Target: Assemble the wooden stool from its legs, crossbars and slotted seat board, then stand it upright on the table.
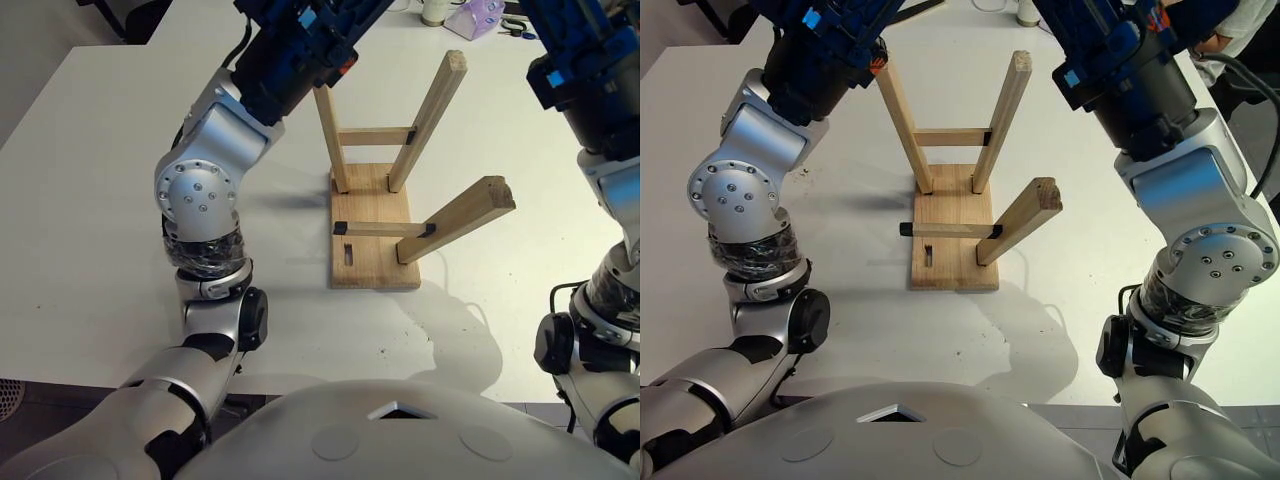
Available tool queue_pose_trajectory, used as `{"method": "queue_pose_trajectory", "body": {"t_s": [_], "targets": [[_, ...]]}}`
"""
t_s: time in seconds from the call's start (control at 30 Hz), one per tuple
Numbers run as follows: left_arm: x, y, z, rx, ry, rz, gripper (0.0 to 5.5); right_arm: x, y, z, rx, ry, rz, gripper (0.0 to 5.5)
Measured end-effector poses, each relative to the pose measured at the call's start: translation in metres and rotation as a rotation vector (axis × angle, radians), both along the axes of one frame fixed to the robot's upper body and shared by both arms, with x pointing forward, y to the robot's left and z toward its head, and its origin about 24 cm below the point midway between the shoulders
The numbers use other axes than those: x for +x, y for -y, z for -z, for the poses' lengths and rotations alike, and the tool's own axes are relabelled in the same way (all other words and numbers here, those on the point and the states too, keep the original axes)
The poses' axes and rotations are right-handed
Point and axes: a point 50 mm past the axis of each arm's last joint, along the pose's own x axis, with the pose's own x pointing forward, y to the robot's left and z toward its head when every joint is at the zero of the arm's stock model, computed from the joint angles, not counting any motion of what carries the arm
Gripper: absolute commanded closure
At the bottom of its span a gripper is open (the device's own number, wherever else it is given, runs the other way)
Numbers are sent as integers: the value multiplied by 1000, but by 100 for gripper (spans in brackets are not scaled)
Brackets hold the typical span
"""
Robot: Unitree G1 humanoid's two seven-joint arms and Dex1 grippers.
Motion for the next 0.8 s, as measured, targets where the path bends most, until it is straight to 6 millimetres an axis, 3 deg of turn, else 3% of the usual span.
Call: {"method": "queue_pose_trajectory", "body": {"t_s": [0.37, 0.8], "targets": [[0, -4, -3, -166, -17, 110, 184, -10, -11, 12, 9, -34, -156, 344], [-20, -26, -9, -86, 8, 294, 184, -23, 3, 20, 82, -3, -325, 344]]}}
